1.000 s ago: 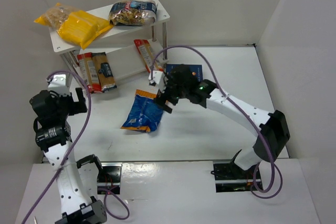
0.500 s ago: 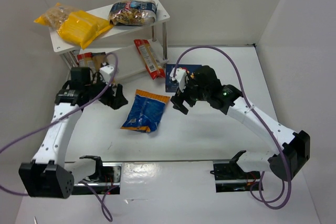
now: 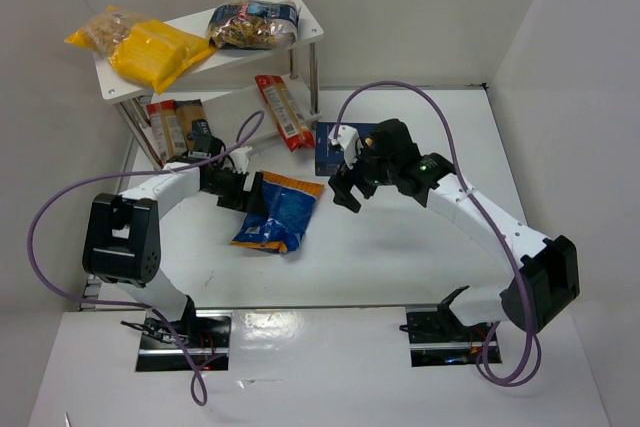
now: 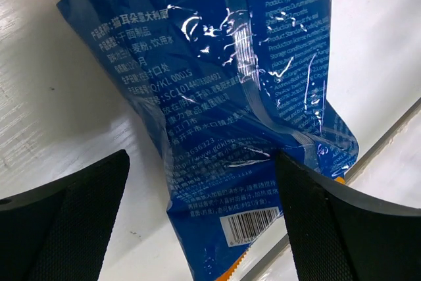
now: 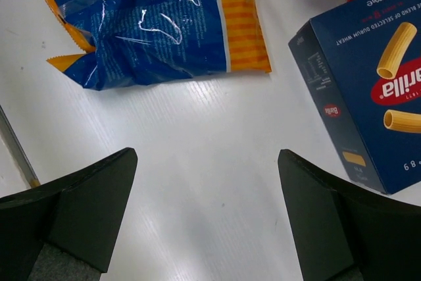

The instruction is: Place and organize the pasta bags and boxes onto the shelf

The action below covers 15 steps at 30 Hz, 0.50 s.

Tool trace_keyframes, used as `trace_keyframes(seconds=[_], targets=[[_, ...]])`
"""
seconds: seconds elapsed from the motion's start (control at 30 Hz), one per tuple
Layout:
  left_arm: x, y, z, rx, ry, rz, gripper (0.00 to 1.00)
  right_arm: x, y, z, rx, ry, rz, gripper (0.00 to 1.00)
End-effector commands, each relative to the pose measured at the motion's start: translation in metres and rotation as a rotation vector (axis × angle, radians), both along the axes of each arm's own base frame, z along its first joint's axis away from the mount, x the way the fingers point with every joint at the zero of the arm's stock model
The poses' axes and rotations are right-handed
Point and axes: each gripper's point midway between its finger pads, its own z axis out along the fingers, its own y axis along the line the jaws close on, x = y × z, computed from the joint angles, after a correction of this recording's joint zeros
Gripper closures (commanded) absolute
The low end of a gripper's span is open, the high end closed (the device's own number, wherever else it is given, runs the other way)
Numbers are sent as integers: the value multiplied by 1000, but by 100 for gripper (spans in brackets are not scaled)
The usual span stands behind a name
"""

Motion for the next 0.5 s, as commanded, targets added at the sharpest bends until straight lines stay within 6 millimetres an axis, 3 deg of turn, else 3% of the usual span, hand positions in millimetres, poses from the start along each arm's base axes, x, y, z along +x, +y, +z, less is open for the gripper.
trace_keyframes(seconds=[0.0, 0.27, 0.47], targets=[[5, -8, 4, -64, -15, 12, 4, 9, 1, 16, 58, -32, -3, 4], [1, -26, 8, -195, 25, -30, 4, 6, 1, 20, 73, -46, 5, 4], [0, -25, -13, -179, 80, -20, 4, 4, 2, 24, 84, -50, 14, 4]])
